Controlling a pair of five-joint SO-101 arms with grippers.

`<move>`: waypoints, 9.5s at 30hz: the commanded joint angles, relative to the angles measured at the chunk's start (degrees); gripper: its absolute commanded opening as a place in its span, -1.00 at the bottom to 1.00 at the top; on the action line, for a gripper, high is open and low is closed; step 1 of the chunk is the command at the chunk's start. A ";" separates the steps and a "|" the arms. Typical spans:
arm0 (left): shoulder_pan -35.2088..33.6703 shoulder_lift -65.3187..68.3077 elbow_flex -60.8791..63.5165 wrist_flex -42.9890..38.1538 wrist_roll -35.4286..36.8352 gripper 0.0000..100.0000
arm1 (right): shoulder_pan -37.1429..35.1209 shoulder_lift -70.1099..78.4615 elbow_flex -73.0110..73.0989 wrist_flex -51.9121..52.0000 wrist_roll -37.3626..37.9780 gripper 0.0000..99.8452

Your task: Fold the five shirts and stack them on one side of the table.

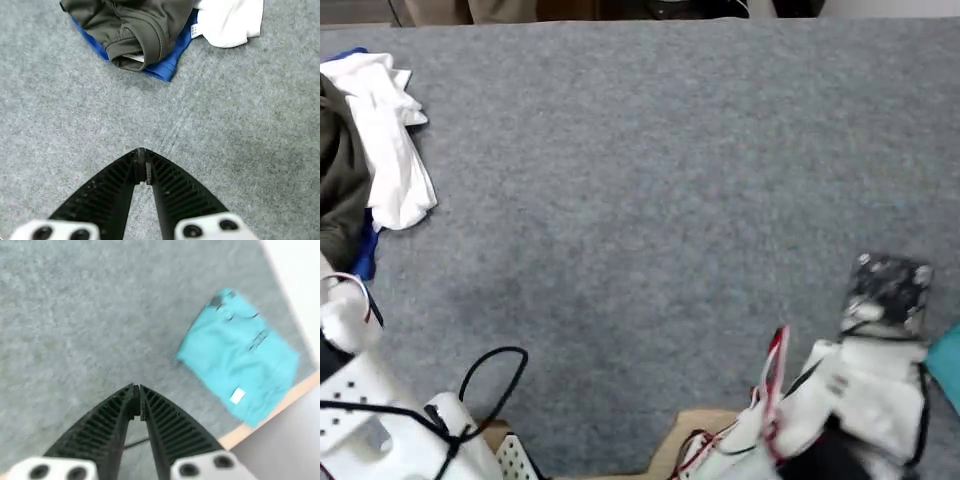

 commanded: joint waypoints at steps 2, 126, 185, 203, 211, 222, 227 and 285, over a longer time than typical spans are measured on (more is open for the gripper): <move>-3.25 -3.38 -1.93 -0.53 -0.18 -0.96 | 0.92 -10.68 8.40 -6.24 0.70 -0.99; 65.85 56.75 -80.26 14.15 22.68 -0.96 | -36.26 63.60 -43.12 -24.35 -38.51 -0.90; 46.07 81.80 -63.38 -10.02 24.62 -0.58 | -61.05 104.92 -54.37 1.85 -41.49 -0.74; 45.98 92.97 -65.85 -13.10 32.88 -0.72 | -54.37 105.01 -57.19 1.67 -41.58 -0.74; 45.89 98.42 -72.26 -7.30 33.58 -0.72 | -58.15 105.10 -52.18 0.53 -45.54 -0.74; 45.80 106.24 -81.93 -3.34 33.58 -0.95 | -60.53 105.10 -48.13 -3.60 -45.54 -0.74; 45.27 106.51 -84.04 -2.64 33.67 -0.96 | -60.88 105.10 -48.48 -6.51 -45.63 -0.74; 36.48 107.12 -92.22 -2.11 37.54 -0.96 | -84.18 123.91 -60.44 2.64 -45.01 -0.51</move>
